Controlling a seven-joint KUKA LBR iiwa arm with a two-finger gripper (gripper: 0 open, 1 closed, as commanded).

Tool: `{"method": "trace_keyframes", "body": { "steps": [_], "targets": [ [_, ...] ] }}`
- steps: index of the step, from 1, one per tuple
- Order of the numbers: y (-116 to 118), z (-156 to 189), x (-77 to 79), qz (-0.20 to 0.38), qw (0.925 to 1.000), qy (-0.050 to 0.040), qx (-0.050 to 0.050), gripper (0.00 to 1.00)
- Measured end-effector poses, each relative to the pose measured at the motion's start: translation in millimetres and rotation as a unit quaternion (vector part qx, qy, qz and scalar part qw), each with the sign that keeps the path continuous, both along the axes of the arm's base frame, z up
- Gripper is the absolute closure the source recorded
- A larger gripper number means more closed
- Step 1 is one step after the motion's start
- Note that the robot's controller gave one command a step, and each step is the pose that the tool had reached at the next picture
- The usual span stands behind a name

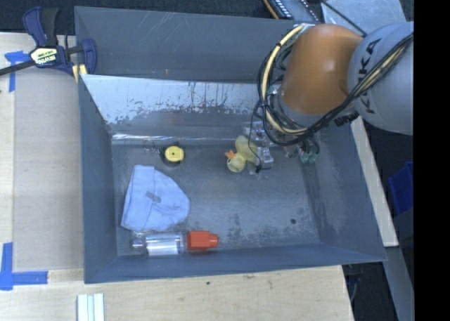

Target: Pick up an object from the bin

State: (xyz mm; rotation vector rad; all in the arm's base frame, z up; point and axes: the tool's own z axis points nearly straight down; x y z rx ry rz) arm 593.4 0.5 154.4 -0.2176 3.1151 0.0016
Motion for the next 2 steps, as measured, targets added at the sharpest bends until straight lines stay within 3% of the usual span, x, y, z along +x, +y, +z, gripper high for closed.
{"method": "trace_keyframes", "body": {
  "steps": [1, 2],
  "targets": [
    [8.6, 45.4, 13.4, 0.008, 1.0, -0.0046, 0.0, 1.0],
    [-22.6, 77.8, 8.1, 0.014, 0.9999, -0.0032, -0.001, 1.0]
  ]
}}
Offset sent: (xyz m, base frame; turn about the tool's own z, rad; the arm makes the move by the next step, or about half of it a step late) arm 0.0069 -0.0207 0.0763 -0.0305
